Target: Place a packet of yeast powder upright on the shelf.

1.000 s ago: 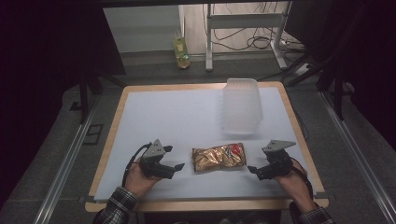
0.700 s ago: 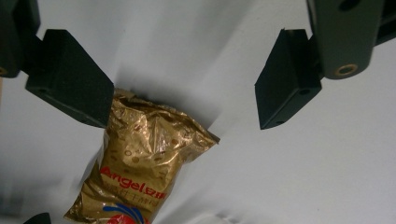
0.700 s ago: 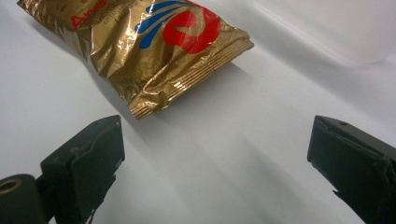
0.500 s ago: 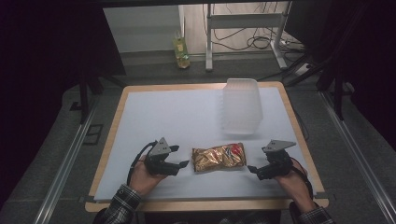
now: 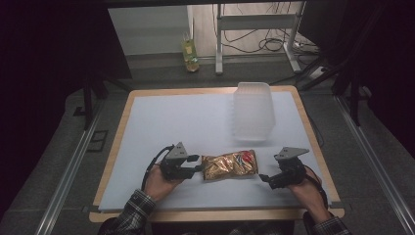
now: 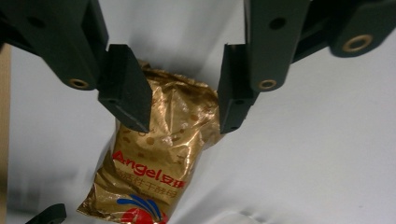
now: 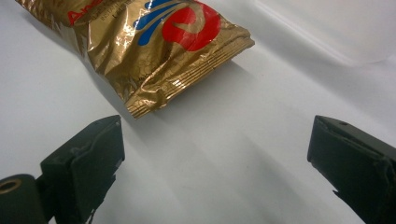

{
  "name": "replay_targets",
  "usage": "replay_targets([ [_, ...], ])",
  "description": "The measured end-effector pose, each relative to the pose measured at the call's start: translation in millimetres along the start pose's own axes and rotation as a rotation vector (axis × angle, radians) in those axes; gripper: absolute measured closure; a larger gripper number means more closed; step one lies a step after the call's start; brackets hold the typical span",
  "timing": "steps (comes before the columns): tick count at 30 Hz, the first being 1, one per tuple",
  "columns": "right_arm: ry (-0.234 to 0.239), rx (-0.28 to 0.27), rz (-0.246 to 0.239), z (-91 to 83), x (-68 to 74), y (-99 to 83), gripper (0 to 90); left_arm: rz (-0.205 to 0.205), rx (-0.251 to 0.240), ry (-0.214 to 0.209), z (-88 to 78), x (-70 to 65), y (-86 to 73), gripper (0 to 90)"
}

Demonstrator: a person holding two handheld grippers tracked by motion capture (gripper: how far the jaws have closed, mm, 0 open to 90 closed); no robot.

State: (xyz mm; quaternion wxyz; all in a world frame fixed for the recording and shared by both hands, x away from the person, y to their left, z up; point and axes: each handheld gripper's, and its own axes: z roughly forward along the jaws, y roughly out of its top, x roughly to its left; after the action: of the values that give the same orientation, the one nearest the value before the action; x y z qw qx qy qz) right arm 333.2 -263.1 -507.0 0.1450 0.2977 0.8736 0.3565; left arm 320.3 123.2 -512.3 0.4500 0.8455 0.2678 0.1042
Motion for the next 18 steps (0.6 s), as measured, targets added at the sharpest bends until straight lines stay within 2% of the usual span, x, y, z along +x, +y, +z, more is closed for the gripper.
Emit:
replay_targets([
  [2,0.003,0.002,0.0,0.2,-0.3,-0.1,4.3,0.014,0.016,-0.008,5.7,-2.1,2.6,58.9],
  [7,0.003,0.005,0.001,0.5,0.2,-0.2,4.3,0.053,0.048,-0.015,18.9,-6.7,8.3,74.2],
  [11,0.003,0.007,-0.001,0.5,0.5,-0.3,4.3,0.058,0.05,-0.025,26.7,-7.6,10.9,85.3],
  [13,0.003,0.012,-0.002,0.8,0.6,-0.5,4.3,0.056,0.05,-0.029,30.9,-7.1,10.9,88.6],
  [18,0.005,0.011,-0.006,0.9,0.8,-0.3,4.4,0.058,0.069,-0.029,39.4,-5.4,7.9,89.2],
])
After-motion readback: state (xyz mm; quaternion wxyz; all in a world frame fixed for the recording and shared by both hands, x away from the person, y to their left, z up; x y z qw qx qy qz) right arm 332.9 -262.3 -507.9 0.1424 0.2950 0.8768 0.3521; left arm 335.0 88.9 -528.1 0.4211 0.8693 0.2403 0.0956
